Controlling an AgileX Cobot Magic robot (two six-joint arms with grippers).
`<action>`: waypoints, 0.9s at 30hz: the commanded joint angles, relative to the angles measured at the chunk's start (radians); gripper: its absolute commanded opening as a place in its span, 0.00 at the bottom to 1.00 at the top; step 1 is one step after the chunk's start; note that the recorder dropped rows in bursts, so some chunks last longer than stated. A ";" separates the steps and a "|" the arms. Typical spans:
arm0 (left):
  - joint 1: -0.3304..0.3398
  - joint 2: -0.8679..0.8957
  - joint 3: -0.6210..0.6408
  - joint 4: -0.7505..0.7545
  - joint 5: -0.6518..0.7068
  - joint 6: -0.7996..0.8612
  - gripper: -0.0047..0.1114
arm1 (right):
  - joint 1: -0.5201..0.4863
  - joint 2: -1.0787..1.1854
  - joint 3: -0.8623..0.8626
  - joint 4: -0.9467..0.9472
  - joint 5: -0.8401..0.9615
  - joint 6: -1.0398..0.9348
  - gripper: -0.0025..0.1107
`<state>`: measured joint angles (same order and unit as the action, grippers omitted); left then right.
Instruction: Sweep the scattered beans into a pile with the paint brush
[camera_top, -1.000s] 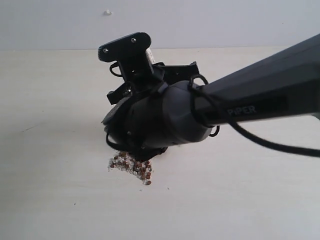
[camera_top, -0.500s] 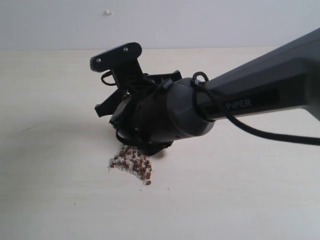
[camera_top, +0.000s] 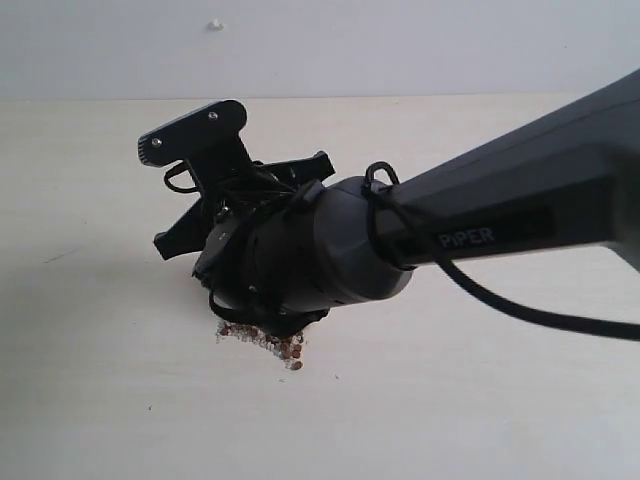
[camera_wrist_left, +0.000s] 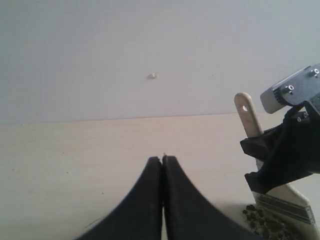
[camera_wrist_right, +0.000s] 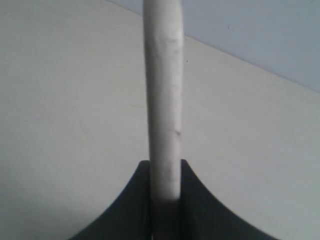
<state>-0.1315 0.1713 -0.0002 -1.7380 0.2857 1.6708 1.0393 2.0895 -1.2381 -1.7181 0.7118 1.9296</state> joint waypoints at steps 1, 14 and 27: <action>0.003 -0.008 0.000 -0.006 0.003 -0.001 0.04 | 0.002 -0.038 -0.002 0.045 0.093 -0.018 0.02; 0.003 -0.008 0.000 -0.006 0.003 -0.001 0.04 | -0.185 -0.256 -0.002 0.473 -0.009 -0.676 0.02; 0.003 -0.008 0.000 -0.006 0.003 -0.001 0.04 | -0.760 -0.344 -0.015 2.099 -0.031 -2.138 0.02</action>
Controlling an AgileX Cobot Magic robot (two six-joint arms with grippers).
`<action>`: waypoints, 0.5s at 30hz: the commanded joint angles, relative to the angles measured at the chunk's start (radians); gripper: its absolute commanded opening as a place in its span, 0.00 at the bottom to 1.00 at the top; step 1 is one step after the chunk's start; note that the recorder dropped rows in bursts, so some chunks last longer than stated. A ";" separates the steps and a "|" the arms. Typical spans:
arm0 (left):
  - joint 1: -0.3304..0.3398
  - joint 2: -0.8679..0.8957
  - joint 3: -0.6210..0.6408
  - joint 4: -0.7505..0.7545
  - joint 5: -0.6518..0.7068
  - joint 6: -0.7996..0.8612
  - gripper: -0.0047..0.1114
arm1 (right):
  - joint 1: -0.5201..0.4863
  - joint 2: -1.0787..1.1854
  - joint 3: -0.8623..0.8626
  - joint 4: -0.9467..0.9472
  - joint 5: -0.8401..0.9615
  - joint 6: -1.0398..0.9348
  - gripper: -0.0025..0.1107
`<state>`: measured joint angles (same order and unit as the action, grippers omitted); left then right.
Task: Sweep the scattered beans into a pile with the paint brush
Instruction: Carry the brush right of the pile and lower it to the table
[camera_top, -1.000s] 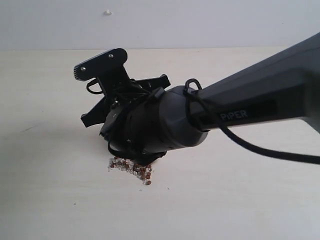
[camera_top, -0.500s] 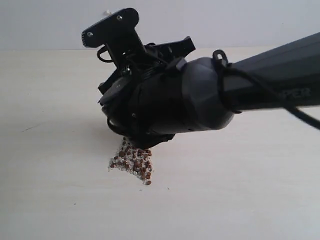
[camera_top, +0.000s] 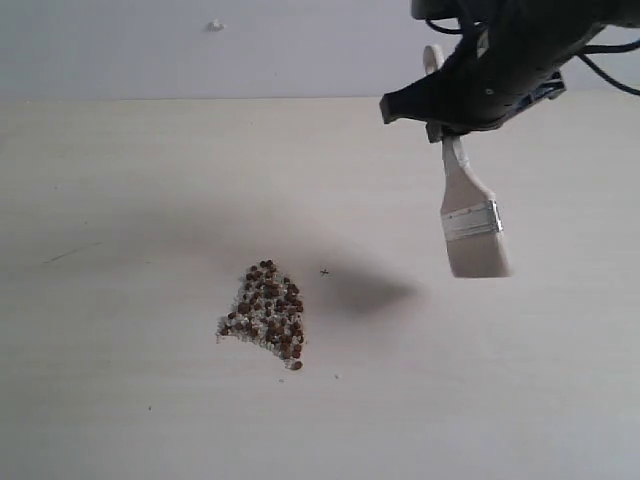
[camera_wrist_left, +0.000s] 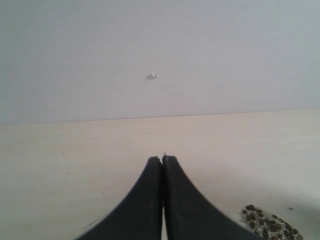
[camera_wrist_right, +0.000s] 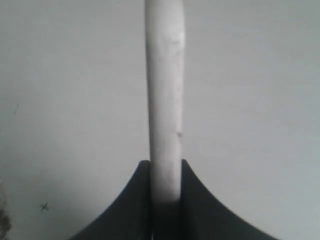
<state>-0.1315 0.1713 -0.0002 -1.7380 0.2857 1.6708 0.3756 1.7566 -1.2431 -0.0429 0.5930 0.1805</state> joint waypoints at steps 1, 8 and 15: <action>0.003 -0.008 0.000 -0.006 0.003 -0.001 0.04 | -0.126 -0.011 -0.010 0.536 0.123 -0.488 0.02; 0.003 -0.008 0.000 -0.006 0.003 -0.001 0.04 | -0.242 0.013 0.053 0.965 0.242 -0.807 0.02; 0.003 -0.008 0.000 -0.006 0.003 -0.001 0.04 | -0.242 0.115 0.149 1.114 0.235 -0.938 0.02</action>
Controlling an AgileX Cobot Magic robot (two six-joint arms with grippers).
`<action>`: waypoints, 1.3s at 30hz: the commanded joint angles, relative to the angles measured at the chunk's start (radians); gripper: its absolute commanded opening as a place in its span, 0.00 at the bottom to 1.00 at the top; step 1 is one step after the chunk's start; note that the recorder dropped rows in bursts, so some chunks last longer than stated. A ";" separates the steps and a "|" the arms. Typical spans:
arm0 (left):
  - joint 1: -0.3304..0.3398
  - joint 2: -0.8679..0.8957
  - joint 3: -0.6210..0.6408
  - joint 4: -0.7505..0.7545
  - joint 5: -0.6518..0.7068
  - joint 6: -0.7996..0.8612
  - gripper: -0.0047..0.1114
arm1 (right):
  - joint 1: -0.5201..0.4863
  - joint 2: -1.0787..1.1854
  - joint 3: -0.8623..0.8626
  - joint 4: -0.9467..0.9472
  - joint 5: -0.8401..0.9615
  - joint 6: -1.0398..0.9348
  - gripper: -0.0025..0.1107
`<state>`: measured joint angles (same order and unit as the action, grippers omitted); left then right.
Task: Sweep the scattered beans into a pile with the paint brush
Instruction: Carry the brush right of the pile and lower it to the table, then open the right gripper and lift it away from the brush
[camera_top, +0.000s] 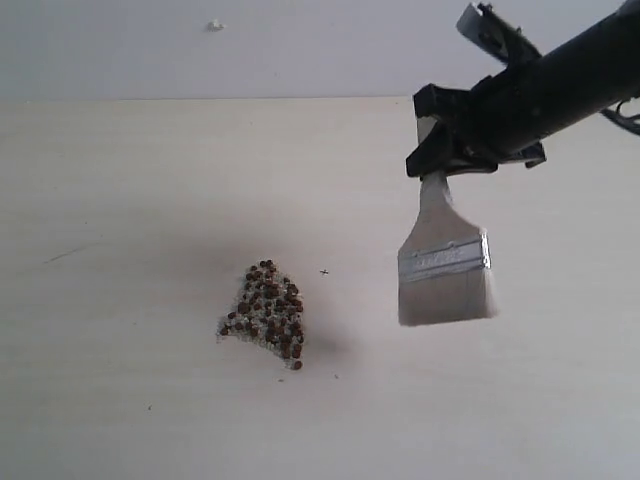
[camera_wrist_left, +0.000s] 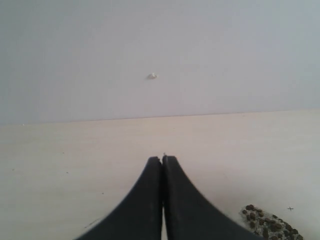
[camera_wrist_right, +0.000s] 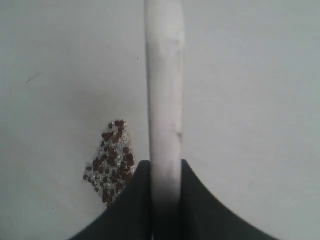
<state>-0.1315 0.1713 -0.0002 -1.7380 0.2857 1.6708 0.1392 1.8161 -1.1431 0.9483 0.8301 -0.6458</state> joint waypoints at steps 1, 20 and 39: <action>0.003 -0.008 0.000 -0.006 0.003 -0.001 0.04 | -0.006 0.073 0.058 0.160 0.001 -0.136 0.02; 0.003 -0.008 0.000 -0.006 0.003 -0.001 0.04 | -0.006 0.269 0.128 0.376 0.025 -0.382 0.02; 0.003 -0.008 0.000 -0.006 0.003 -0.001 0.04 | -0.006 0.121 0.128 0.279 -0.312 -0.306 0.51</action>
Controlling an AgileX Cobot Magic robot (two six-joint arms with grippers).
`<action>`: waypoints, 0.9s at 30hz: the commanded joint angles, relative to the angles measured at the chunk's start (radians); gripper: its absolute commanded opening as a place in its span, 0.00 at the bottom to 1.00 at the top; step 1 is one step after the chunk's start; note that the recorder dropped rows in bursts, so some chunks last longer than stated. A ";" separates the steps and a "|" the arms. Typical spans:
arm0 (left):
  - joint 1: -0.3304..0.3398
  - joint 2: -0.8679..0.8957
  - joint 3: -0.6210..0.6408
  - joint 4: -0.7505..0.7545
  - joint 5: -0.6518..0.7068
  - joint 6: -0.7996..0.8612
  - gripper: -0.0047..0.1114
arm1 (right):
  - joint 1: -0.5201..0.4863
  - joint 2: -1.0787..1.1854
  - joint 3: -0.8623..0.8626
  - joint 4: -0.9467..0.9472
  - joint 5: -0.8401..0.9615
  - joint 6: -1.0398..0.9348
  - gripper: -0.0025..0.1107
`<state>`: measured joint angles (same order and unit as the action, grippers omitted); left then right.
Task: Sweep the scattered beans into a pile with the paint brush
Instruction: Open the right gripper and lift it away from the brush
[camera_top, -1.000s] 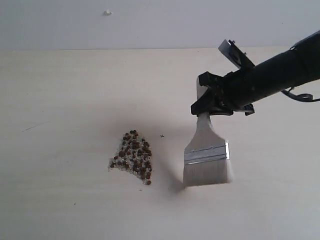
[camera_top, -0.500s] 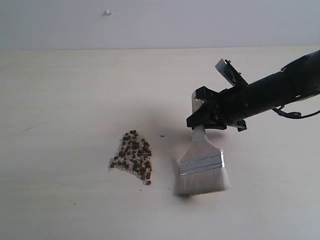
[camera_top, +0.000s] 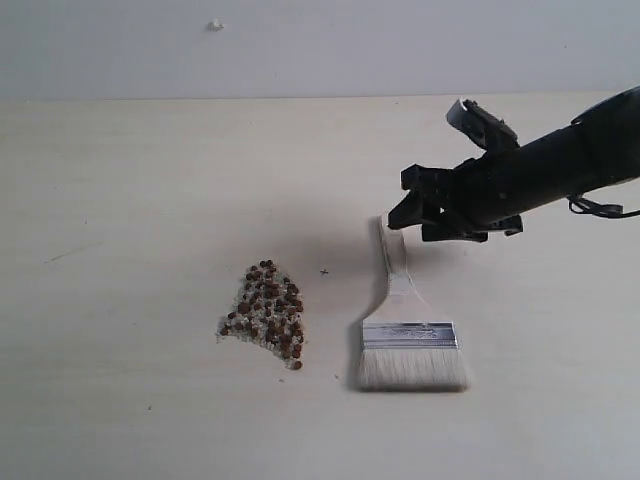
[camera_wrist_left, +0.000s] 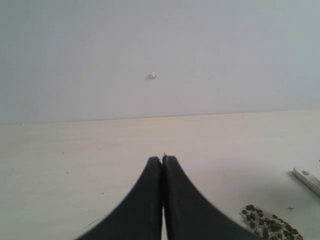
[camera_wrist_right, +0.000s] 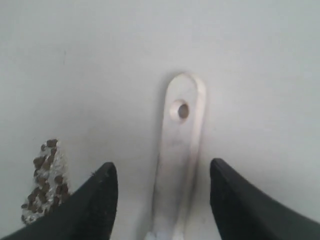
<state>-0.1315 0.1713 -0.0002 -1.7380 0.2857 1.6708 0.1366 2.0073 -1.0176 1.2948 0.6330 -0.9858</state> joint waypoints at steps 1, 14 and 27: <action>0.003 -0.008 0.000 -0.006 0.003 -0.001 0.04 | -0.003 -0.091 0.003 -0.094 -0.145 0.049 0.51; 0.003 -0.008 0.000 -0.006 0.003 -0.001 0.04 | -0.003 -0.560 0.200 -0.588 -0.545 0.526 0.02; 0.003 -0.008 0.000 -0.006 0.003 -0.001 0.04 | 0.099 -1.021 0.577 -0.472 -0.937 0.540 0.02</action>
<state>-0.1315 0.1713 -0.0002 -1.7380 0.2857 1.6708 0.2005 1.0357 -0.4695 0.8423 -0.2904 -0.4398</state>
